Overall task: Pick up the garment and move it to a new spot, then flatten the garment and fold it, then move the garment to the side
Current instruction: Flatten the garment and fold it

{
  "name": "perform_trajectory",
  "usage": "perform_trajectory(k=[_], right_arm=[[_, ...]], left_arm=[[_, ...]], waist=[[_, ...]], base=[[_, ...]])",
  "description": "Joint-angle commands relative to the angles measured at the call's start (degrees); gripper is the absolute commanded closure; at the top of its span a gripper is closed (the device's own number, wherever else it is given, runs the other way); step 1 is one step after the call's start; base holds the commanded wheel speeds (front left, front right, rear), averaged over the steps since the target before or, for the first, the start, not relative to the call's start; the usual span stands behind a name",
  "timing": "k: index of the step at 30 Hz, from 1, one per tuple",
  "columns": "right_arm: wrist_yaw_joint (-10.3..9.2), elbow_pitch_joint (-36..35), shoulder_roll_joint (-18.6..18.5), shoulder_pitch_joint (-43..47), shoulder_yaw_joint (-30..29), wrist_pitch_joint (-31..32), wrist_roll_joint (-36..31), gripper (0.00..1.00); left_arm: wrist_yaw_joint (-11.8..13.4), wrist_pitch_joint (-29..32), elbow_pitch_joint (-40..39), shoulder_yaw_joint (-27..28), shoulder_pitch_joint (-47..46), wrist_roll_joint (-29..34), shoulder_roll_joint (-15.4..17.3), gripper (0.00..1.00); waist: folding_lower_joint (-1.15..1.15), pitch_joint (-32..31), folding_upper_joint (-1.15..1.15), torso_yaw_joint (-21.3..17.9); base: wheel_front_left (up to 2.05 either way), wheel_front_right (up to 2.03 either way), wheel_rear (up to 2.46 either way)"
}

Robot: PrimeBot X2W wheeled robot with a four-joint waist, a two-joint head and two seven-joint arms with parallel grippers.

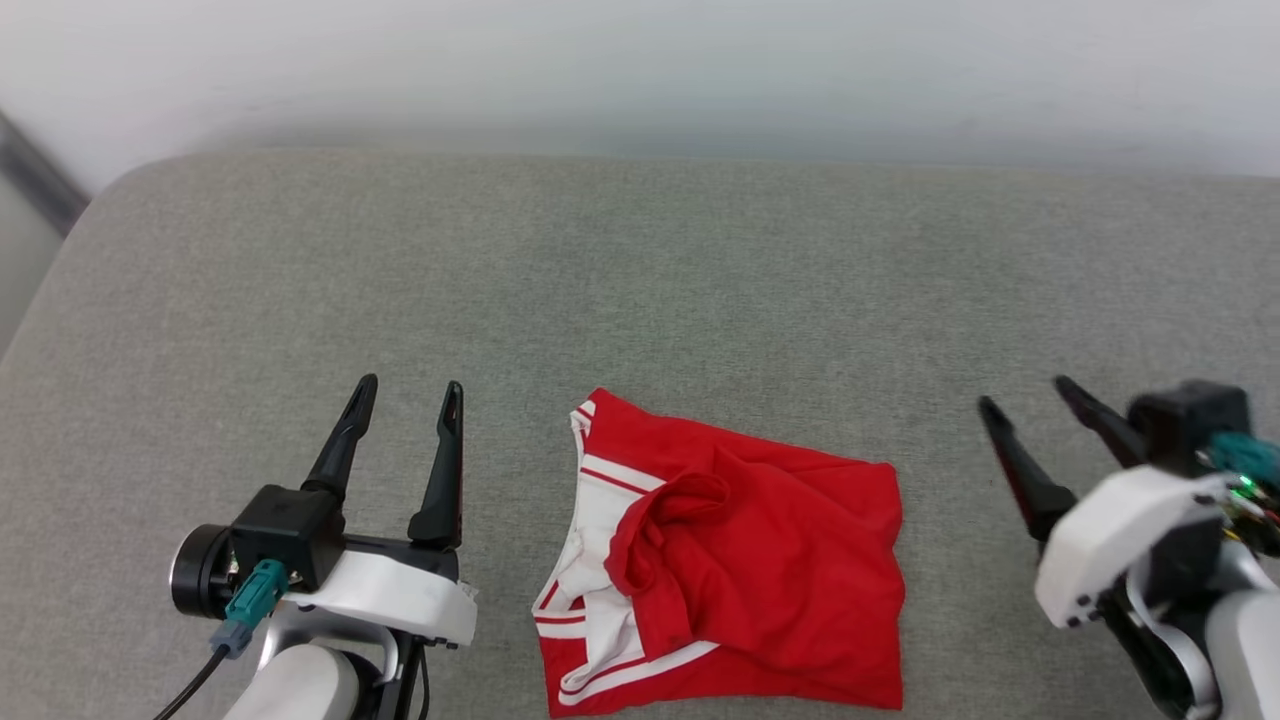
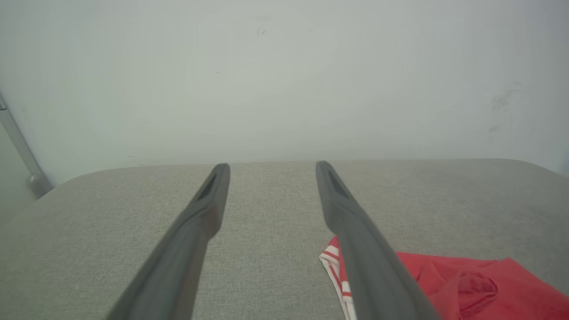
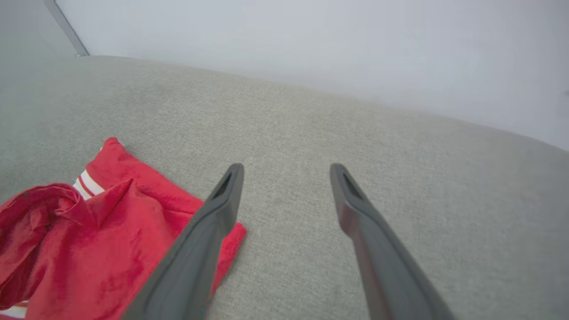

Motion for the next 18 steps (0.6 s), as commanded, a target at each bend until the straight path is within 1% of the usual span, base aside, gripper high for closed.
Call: perform_trajectory(k=[1, 5, 8, 12, 18], right_arm=[[-0.02, -1.5, 1.2, 2.3, -2.8, -1.9, -2.2, 0.0], [-0.02, -4.7, 4.6, 6.5, -9.4, -7.1, -5.7, 0.0], [-0.02, -6.9, 6.9, 9.3, -11.9, -11.6, -7.3, 0.0], [-0.02, -8.9, 9.0, 13.0, -12.4, -16.2, -8.0, 0.0], [-0.02, -11.0, 11.1, 18.3, -12.1, -18.3, -9.2, 0.0]], left_arm=[[0.2, -0.2, 0.2, 0.5, 0.6, 0.3, 0.1, 0.0], [0.1, -0.2, 0.8, 1.3, 1.6, 0.7, 0.4, 0.0], [0.1, -0.2, 1.2, 2.0, 2.4, 1.1, 0.5, 0.0], [0.3, -0.2, 1.6, 2.3, 4.4, 2.1, 0.6, 0.0], [0.7, -0.2, 1.4, 2.8, 7.5, 2.5, 0.6, 0.0]], waist=[[0.0, -0.7, 0.0, -0.9], [0.0, -1.4, 0.0, -2.0], [0.0, -2.4, 0.0, -2.5], [0.0, -4.0, 0.0, -2.9], [0.0, -6.3, 0.0, -2.9]], base=[[0.0, 0.0, 0.0], [0.0, 0.0, 0.0], [0.0, 0.0, 0.0], [0.0, 0.0, 0.0], [0.0, 0.0, 0.0]])
